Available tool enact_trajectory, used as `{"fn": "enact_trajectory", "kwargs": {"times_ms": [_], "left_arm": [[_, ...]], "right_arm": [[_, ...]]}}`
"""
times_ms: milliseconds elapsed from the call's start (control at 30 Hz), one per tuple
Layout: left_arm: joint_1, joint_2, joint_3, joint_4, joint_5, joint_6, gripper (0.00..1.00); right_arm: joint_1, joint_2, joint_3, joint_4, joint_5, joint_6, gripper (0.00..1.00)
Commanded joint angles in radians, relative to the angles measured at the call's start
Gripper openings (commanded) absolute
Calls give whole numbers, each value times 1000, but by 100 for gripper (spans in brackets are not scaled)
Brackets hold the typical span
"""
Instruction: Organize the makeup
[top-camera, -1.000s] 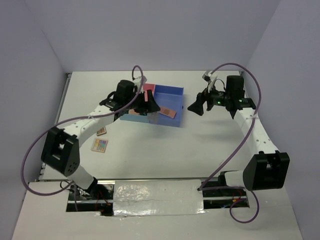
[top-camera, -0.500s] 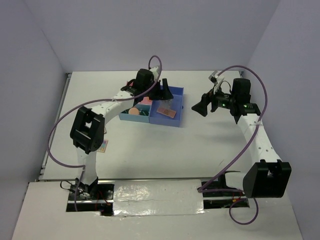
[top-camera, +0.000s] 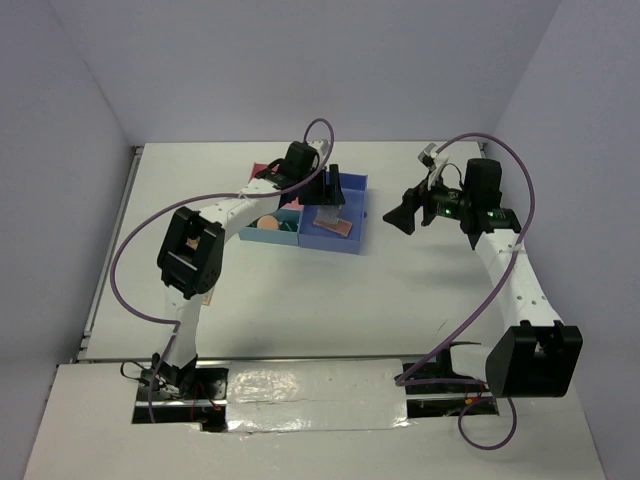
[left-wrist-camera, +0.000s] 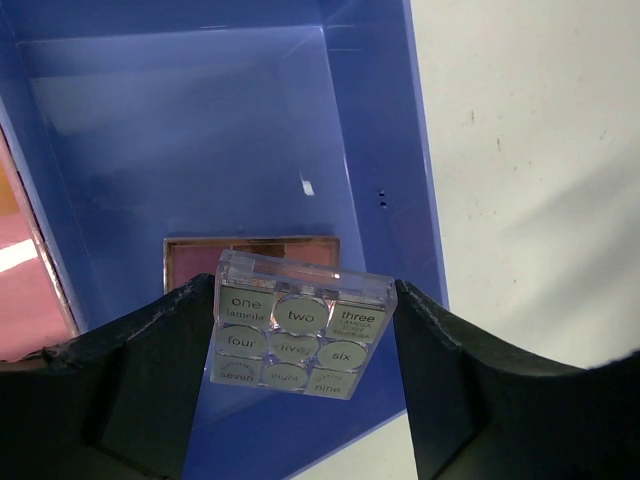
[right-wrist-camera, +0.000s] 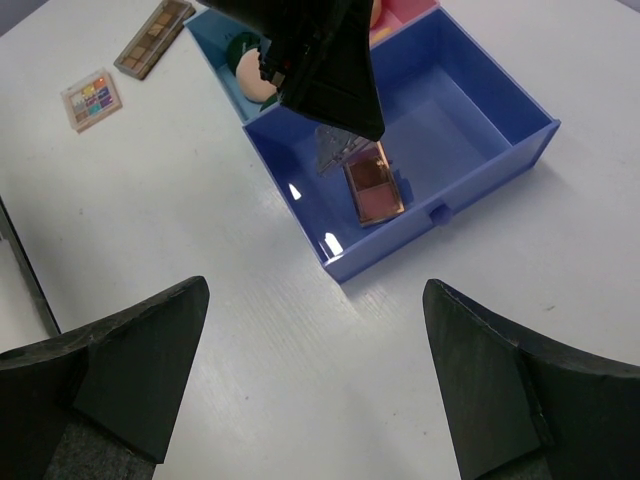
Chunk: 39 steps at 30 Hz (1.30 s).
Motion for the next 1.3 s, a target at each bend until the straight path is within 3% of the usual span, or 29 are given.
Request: {"fn": "enact_trajectory", "kwargs": {"times_ms": [0,267,500,567,833,1100,1267], "left_arm": [[-7,23,49,-14,-32,24,49],[-21,41,64,-50,-61,29,70],[-24,24,72,-51,-60,31,79],[-24,20,75,-54,-56,31,92],[-25,-6,56,-25,-40,15,98],[-30,-153,-20,27,-56,12,92],[-27,-339,-179,84,-84,11,77]], "right_arm": [[-9,-34,-10,41,-16,5,95],[-12,-34,-11,41,-15,5,95],[-15,-34,-16,42,-15,4,95],[-15,-34,-16,42,-16,4,95],[-16,-29,-10,36,-13,-1,95],[-18,-29,-10,32,-5,-7,95],[-20,-25,-7,28,-7,-12,95]]}}
